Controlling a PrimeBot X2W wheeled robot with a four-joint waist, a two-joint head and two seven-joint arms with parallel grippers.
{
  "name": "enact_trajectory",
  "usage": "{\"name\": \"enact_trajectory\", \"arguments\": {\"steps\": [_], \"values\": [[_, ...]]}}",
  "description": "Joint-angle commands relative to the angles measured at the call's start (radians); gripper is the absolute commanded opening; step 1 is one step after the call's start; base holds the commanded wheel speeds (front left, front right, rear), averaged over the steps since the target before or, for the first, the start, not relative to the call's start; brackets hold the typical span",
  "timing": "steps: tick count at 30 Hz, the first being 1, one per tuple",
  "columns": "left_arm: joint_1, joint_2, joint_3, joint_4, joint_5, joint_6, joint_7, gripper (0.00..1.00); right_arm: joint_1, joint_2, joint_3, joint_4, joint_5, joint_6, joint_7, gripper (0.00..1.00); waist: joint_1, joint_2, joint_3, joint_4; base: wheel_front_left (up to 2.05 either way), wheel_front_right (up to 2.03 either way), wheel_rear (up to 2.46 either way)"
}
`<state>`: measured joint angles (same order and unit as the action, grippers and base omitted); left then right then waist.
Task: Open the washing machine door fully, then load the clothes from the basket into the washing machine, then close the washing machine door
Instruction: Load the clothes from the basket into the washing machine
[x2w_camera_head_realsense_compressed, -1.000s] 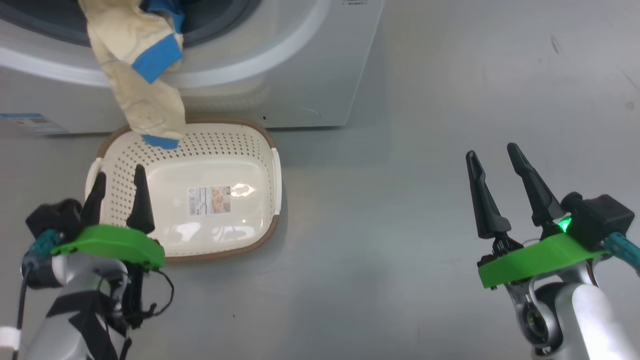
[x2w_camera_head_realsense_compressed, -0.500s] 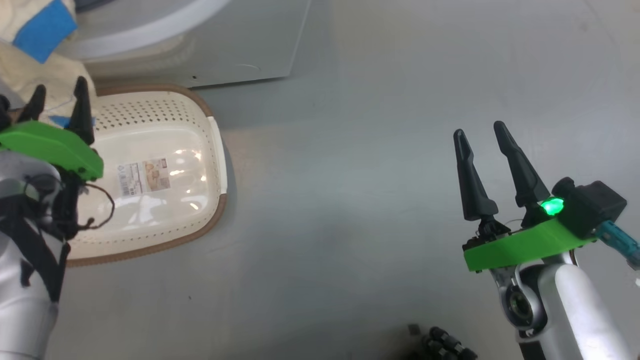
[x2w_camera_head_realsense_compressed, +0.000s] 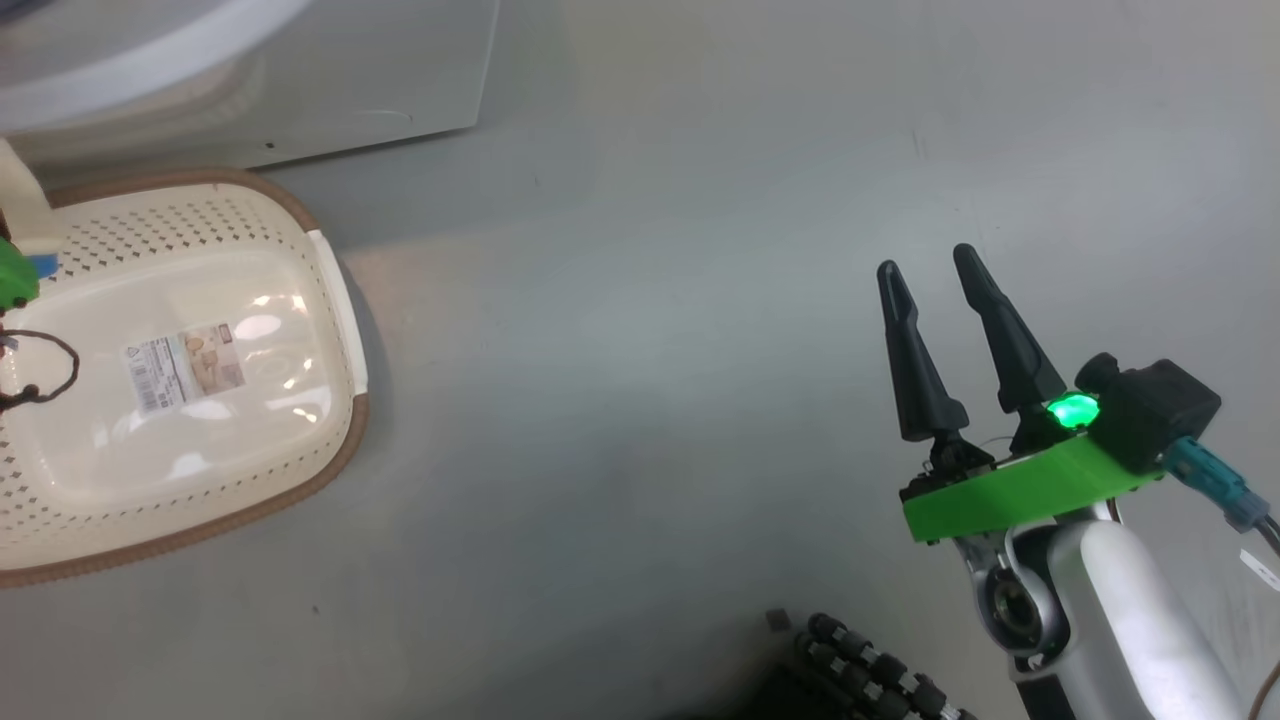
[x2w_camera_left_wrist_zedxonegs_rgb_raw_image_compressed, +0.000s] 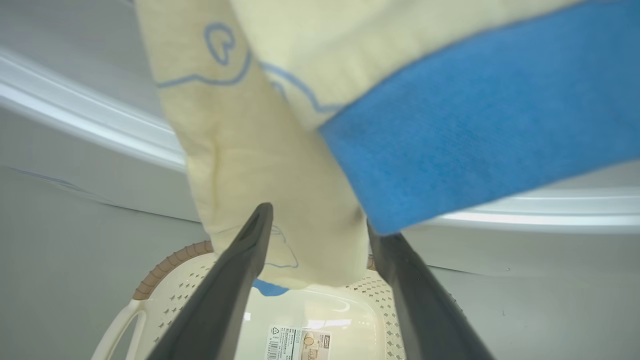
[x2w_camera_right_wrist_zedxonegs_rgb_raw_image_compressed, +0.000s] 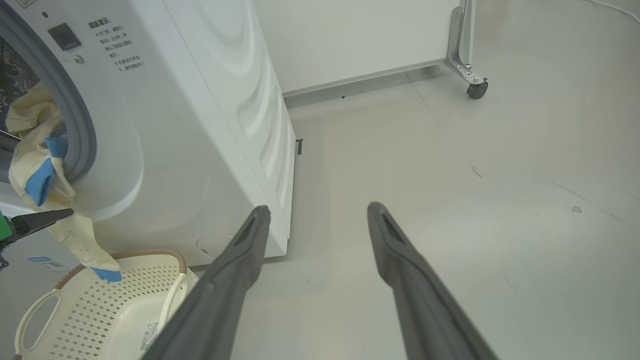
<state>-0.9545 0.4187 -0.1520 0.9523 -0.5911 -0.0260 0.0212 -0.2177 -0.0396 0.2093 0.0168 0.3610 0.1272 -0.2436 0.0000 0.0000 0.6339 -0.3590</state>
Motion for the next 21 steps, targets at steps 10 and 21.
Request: {"name": "enact_trajectory", "arguments": {"steps": [10,21], "values": [[-0.104,0.091,0.011,0.069,0.020,0.047,0.012,0.18,-0.013,-0.011,0.037,-0.016,0.027,0.003,-0.017,1.00,0.0000,0.0000,0.028,-0.022,0.00,0.00,0.00],[-0.141,0.097,-0.060,0.056,0.058,0.009,0.082,0.00,-0.017,-0.011,0.029,-0.020,0.035,0.003,-0.018,1.00,0.0000,0.0000,0.031,0.001,0.00,0.00,0.00]]}}
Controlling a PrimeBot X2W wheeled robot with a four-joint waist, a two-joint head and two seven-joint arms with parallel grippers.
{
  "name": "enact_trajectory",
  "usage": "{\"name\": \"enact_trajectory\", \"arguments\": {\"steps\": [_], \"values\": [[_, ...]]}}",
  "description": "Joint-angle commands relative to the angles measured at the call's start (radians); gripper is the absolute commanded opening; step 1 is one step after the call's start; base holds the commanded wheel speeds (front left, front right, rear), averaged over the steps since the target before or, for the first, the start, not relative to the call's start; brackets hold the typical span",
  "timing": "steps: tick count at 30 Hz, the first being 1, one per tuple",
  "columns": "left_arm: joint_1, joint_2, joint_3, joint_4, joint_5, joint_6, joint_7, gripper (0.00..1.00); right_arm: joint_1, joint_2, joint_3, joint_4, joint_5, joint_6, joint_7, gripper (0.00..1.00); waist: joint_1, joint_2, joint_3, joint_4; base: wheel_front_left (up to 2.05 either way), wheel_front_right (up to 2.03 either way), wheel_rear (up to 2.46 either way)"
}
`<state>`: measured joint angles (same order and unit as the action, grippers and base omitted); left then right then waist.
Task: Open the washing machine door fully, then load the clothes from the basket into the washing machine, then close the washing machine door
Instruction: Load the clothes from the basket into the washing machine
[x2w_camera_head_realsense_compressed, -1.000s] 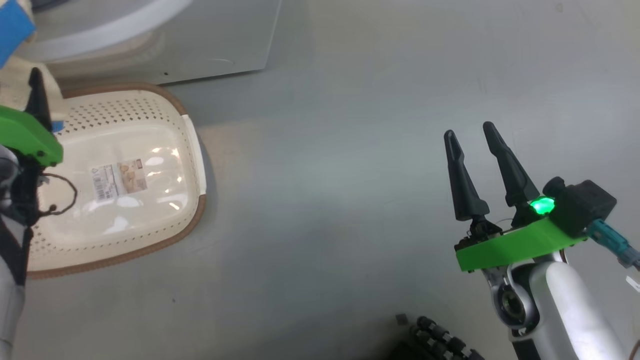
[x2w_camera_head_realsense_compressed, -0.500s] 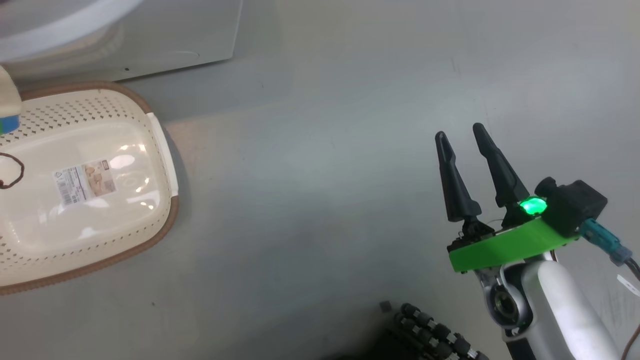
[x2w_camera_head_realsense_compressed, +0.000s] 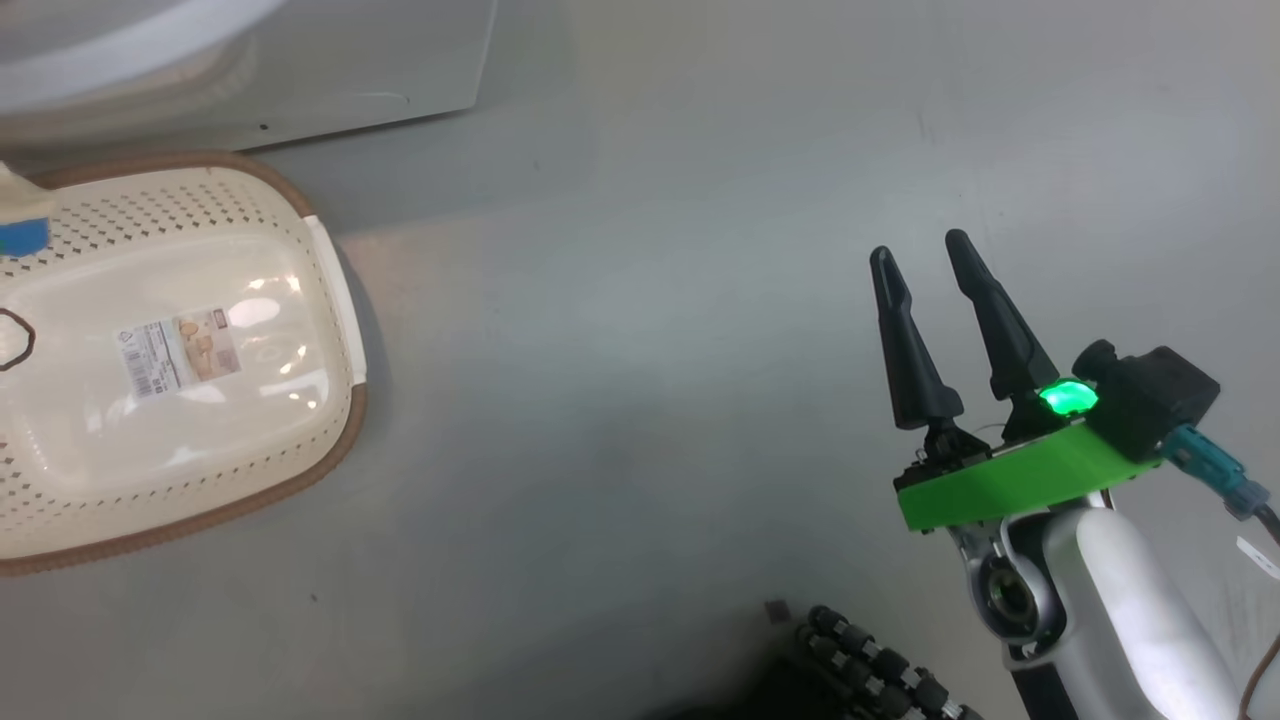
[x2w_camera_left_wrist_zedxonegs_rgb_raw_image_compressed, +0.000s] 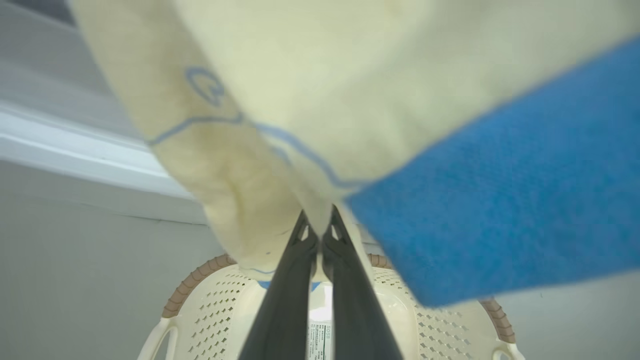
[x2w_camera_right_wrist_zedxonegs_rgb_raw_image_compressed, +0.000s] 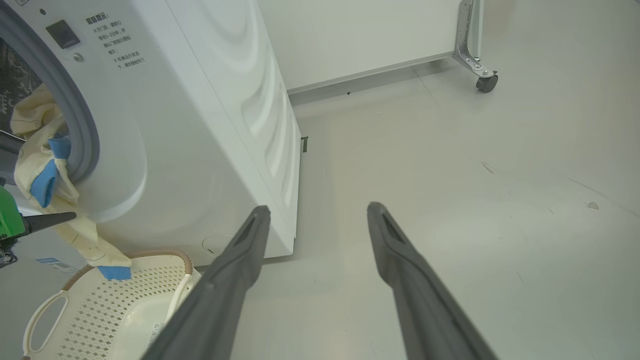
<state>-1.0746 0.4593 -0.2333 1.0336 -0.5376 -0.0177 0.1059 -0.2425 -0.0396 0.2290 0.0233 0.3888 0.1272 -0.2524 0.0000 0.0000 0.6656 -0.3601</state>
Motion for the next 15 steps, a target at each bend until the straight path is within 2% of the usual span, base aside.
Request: {"name": "enact_trajectory", "arguments": {"steps": [1,3,4,7,15], "values": [[-0.020,0.057,0.011,-0.035,0.010,-0.005,0.009,0.00,0.008,-0.011,0.008,-0.026,0.007,0.003,-0.009,1.00,0.0000,0.0000,-0.002,0.007,0.00,0.00,0.00],[-0.019,0.056,-0.002,-0.063,0.014,-0.017,0.029,0.00,0.008,-0.011,0.007,-0.023,0.004,0.003,-0.009,1.00,0.0000,0.0000,-0.006,0.016,0.00,0.00,0.00],[-0.018,0.060,-0.020,-0.123,0.019,-0.030,0.057,0.00,0.005,-0.011,0.006,-0.020,-0.002,0.003,-0.009,1.00,0.0000,0.0000,-0.011,0.030,0.00,0.00,0.00],[-0.013,0.070,-0.033,-0.199,0.022,-0.037,0.089,0.00,0.002,-0.011,0.005,-0.019,-0.007,0.003,-0.009,1.00,0.0000,0.0000,-0.017,0.041,0.00,0.00,0.00],[0.027,0.121,-0.036,-0.484,0.037,0.028,0.168,0.00,-0.011,-0.011,0.031,-0.013,-0.014,0.003,-0.009,1.00,0.0000,0.0000,-0.019,0.044,0.00,0.00,0.00]]}}
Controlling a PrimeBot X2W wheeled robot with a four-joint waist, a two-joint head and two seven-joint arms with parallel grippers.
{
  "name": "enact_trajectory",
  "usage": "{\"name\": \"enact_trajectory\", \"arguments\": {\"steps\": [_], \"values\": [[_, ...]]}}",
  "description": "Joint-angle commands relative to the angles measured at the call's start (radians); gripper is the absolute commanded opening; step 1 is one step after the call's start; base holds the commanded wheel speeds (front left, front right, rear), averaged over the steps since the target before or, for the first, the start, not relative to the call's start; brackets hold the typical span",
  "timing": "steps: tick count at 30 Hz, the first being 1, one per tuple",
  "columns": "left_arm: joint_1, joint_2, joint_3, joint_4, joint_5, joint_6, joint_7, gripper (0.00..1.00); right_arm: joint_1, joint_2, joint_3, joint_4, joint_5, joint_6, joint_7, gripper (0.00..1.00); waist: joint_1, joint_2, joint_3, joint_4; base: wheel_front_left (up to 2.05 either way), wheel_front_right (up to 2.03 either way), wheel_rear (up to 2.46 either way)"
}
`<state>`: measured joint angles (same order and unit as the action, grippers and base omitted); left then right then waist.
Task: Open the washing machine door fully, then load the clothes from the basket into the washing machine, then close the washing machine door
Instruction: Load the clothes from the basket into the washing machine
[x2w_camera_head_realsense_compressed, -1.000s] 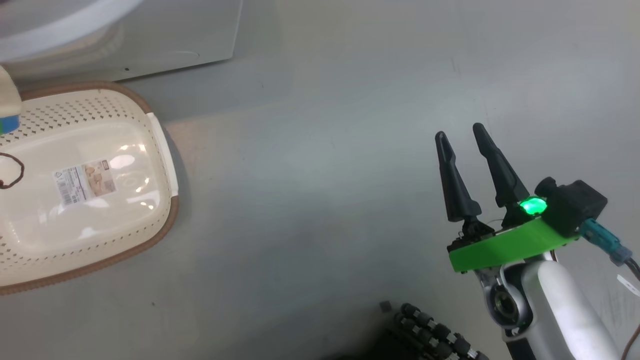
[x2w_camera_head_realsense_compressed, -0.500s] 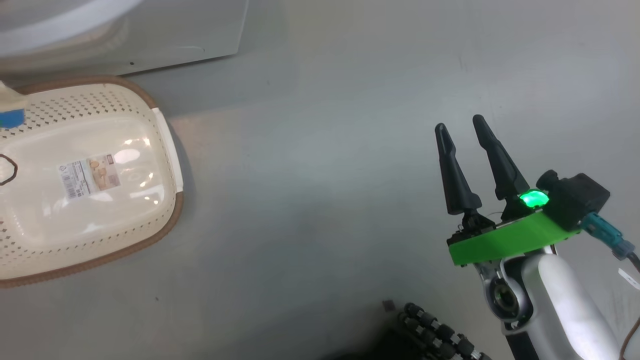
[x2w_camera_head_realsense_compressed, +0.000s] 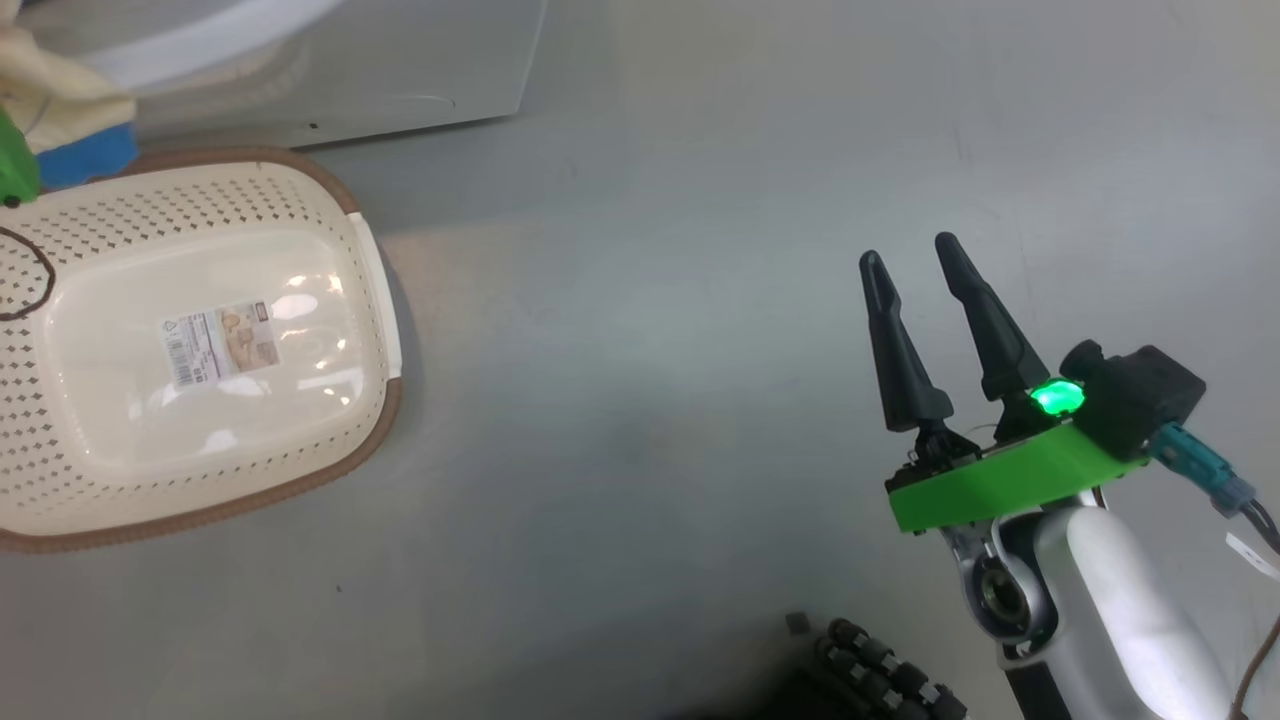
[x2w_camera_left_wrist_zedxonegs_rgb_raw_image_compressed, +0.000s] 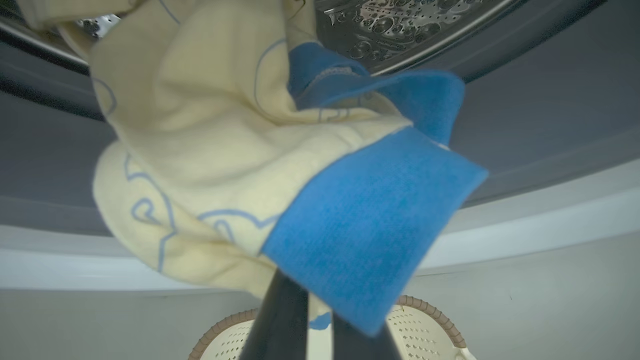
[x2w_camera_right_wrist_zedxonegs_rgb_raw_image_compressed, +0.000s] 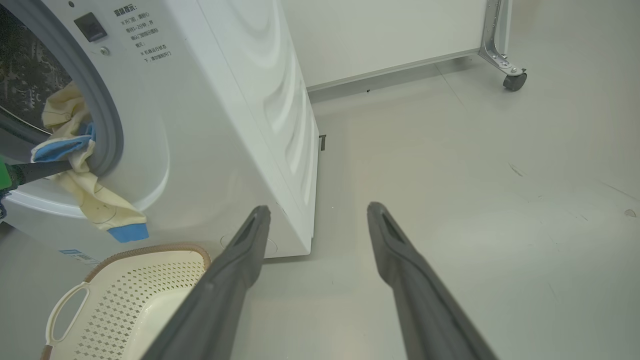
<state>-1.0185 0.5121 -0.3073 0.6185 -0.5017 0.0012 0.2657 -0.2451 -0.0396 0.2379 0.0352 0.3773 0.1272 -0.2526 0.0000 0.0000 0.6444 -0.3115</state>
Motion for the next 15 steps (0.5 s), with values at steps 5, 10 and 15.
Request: {"name": "enact_trajectory", "arguments": {"steps": [5,10,15], "values": [[-0.021,0.123,0.059,-0.212,-0.006,0.048,0.099,0.00,-0.012,-0.011,0.037,-0.024,0.010,0.003,-0.009,1.00,0.0000,0.0000,0.013,-0.028,0.00,0.00,0.00],[-0.045,0.166,0.072,-0.270,-0.005,0.071,0.170,0.00,-0.012,-0.011,0.056,-0.019,0.021,0.003,-0.009,1.00,0.0000,0.0000,0.030,-0.055,0.00,0.00,0.00],[-0.113,0.224,0.081,-0.275,0.009,0.077,0.233,0.00,-0.022,-0.011,0.069,-0.031,0.025,0.003,-0.009,1.00,0.0000,0.0000,0.055,-0.094,0.00,0.00,0.00]]}}
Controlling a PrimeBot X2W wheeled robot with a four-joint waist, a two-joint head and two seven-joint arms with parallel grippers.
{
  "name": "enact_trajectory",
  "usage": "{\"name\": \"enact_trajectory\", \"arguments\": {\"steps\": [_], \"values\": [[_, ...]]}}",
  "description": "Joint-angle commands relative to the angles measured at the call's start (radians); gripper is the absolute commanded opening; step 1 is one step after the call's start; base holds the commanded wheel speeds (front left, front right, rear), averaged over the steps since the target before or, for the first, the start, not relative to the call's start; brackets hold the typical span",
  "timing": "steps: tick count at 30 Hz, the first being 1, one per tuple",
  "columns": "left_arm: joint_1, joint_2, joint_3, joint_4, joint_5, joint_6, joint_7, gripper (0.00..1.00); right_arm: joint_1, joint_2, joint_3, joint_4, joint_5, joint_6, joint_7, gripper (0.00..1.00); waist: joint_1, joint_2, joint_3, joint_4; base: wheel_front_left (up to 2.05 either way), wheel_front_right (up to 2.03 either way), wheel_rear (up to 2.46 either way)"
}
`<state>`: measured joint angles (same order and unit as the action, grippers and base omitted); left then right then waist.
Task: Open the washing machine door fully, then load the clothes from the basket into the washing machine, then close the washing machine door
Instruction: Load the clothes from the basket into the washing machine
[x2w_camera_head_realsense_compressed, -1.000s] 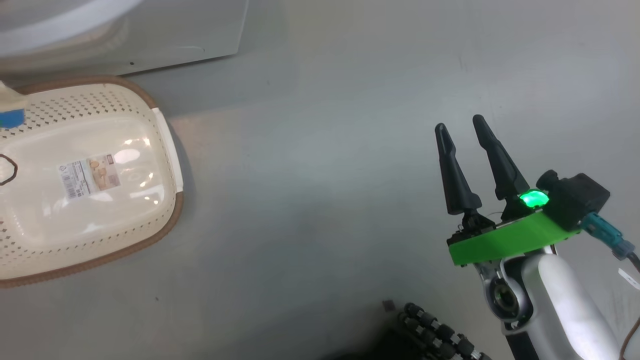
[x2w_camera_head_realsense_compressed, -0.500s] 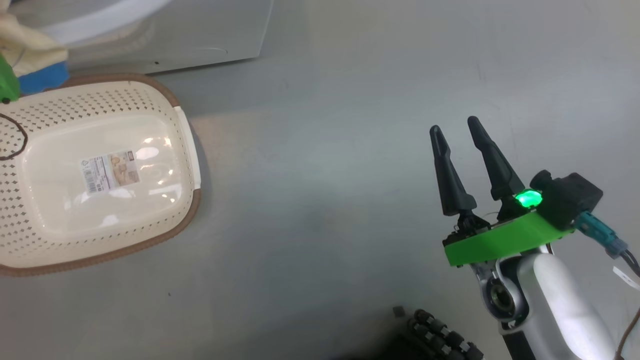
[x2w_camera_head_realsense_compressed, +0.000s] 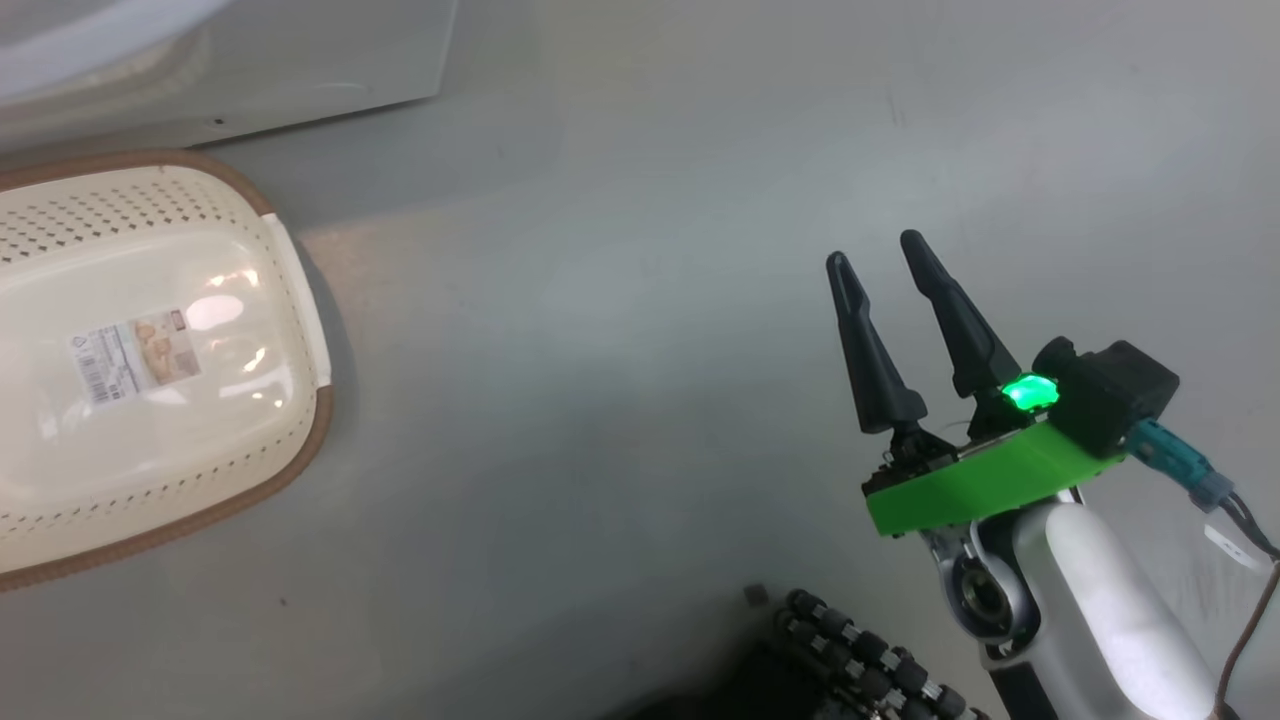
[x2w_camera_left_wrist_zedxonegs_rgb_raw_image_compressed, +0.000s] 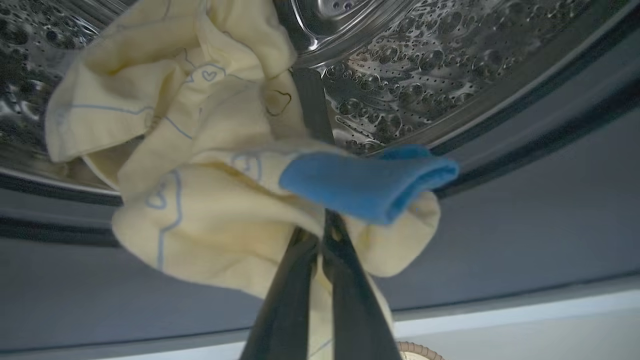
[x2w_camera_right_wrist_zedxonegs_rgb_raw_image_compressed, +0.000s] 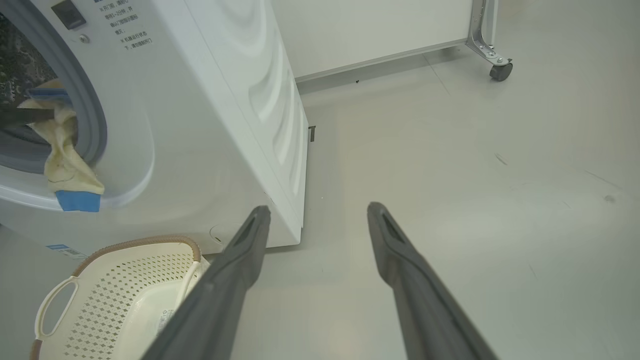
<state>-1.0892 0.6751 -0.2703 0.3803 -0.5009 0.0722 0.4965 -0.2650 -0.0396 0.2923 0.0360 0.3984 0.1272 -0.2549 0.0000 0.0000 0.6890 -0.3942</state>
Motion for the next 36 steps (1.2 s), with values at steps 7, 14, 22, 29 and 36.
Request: {"name": "enact_trajectory", "arguments": {"steps": [7,14,22,29,36], "values": [[-0.160,0.112,0.026,-0.004,0.055,-0.012,0.023,0.00,0.004,-0.011,0.026,-0.054,0.016,0.003,-0.007,1.00,0.0000,0.0000,0.036,-0.042,0.00,0.00,0.00],[-0.282,0.143,0.038,0.035,0.058,-0.031,0.034,0.00,0.014,-0.011,0.032,-0.082,0.031,0.003,-0.007,1.00,0.0000,0.0000,0.084,-0.065,0.00,0.00,0.00],[-0.402,0.180,0.052,0.062,0.074,-0.053,-0.020,0.00,0.018,-0.011,0.039,-0.105,0.048,0.003,-0.007,1.00,0.0000,0.0000,0.146,-0.083,0.00,0.00,0.00],[-0.539,0.182,0.037,0.143,0.131,-0.091,-0.226,0.00,-0.004,-0.011,0.064,-0.115,0.071,0.003,-0.007,1.00,0.0000,0.0000,0.196,-0.111,0.00,0.00,0.00],[-0.642,0.166,0.000,0.298,0.202,-0.127,-0.511,0.00,-0.008,-0.011,0.072,-0.117,0.088,0.003,-0.007,1.00,0.0000,0.0000,0.220,-0.125,0.00,0.00,0.00]]}}
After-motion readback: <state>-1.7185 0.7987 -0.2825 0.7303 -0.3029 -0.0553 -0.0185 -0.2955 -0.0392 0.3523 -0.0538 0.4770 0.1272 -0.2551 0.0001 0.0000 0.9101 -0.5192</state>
